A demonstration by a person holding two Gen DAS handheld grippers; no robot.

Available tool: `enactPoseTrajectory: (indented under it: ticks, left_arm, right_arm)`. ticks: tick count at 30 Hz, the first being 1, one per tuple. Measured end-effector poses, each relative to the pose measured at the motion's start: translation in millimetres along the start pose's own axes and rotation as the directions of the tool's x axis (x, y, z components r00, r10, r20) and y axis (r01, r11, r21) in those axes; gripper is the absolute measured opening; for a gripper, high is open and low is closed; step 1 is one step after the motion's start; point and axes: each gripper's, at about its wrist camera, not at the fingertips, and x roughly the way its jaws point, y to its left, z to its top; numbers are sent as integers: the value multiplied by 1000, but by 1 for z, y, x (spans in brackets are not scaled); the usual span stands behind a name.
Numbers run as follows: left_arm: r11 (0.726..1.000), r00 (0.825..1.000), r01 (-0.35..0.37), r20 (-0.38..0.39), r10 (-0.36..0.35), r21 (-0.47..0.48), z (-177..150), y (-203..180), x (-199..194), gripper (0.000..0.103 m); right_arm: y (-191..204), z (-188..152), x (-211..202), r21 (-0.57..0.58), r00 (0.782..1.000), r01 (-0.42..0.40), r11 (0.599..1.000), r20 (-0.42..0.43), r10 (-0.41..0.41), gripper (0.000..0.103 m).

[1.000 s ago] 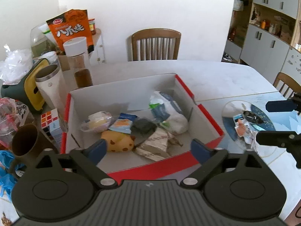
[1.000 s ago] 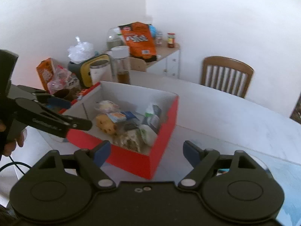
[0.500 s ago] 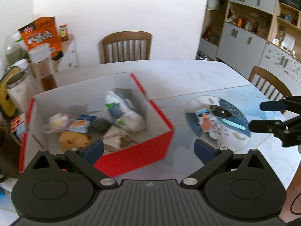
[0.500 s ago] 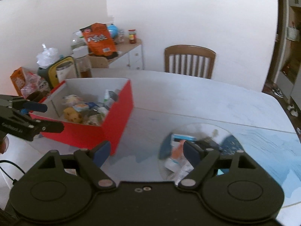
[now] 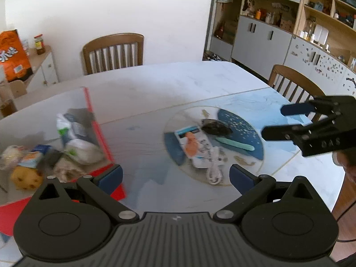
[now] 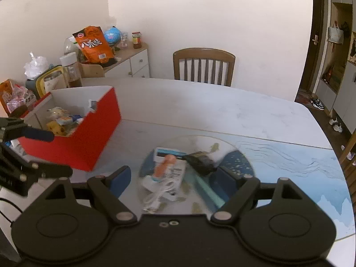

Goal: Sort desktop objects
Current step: 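Withdraw both tools from the box back toward the blue mat, then grasp the white USB cable with the left tool while the right tool grasps the teal stick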

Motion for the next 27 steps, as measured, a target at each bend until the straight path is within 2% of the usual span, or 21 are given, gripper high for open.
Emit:
enactPoseTrajectory:
  ticks: [7,11,17,27]
  left_arm:
    - [1000,999,7,-40,-7,-3,-7,-32,42,102]
    - [1000,999,1,-38,-1,-10,-10,-45,61,102]
    - [998,999,-8,-51,5,-59,-16,-49,89,102]
    - [997,998,-7,-70,2,-80,-28,-60,124,102]
  right_arm:
    - [-34,-4,26,-10,999,-18,1000,-37,18,84]
    - [-49,-14,45,-7,997,-36,999,-75,35,84]
    - [-62,-26,71,-13,991,-60,998,-118,58,84]
    - [-73,-39,110,-45,983,-96,994,-160,87,79]
